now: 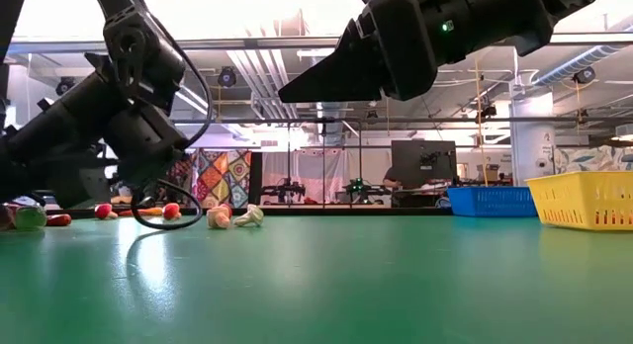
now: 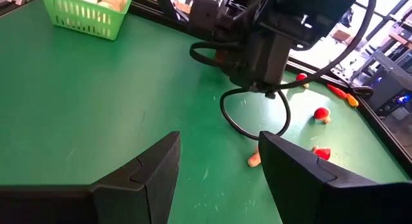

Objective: Sort produce into baskets
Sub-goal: Put the brown mushroom into the blue bin

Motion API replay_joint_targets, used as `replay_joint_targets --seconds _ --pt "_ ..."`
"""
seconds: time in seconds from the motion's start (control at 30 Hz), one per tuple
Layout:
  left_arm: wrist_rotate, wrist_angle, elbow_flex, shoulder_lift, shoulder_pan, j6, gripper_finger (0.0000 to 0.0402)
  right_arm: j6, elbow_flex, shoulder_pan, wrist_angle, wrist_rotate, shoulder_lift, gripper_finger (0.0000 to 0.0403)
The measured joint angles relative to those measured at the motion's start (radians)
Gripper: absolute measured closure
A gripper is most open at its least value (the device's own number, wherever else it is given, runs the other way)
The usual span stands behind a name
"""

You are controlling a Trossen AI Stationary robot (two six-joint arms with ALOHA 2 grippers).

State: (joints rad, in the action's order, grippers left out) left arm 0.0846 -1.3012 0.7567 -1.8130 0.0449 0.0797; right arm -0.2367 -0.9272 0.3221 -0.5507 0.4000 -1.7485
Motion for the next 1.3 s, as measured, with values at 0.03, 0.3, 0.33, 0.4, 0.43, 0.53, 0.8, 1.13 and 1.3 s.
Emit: replay_joint_targets --seconds 0.03,0.3,0.33,0.4,0.43,0.53,0.8,1.13,1.3 --pt "-0.012 0.010 0.000 -0.006 0.000 0.003 0.0325 0.000 0.000 0.000 0.000 0.000 0.000 0.0199" --pt "0.034 0.024 0.000 -0.049 0.001 0.013 0.0325 0.000 0.000 0.000 0.019 0.000 -0.001 0.0199" --pt "0.062 0.026 0.000 -0.050 0.001 0.014 0.0325 -0.002 0.000 0.000 0.022 0.000 -0.001 0.0199" --pt "0.124 0.049 0.000 -0.050 0.001 0.014 0.0325 -0.003 0.000 0.000 0.022 0.000 -0.001 0.0199" --pt "0.143 0.058 0.001 -0.051 0.002 0.021 0.0325 -0.003 0.000 0.000 0.022 0.000 -0.001 0.0199" --pt "0.176 0.090 0.000 -0.051 0.008 0.064 0.0325 -0.002 0.000 0.000 0.023 0.000 -0.001 0.0199" --pt "0.192 0.107 0.028 -0.051 0.054 0.145 0.0325 -0.002 0.000 0.000 0.023 0.000 -0.001 0.0199" --pt "0.194 0.116 0.005 -0.049 0.132 0.182 0.0379 0.000 0.000 0.000 0.023 0.000 -0.001 0.0199" --pt "0.188 0.096 0.040 -0.048 0.136 0.225 0.0394 -0.005 0.000 0.000 0.042 0.000 0.001 0.0199"
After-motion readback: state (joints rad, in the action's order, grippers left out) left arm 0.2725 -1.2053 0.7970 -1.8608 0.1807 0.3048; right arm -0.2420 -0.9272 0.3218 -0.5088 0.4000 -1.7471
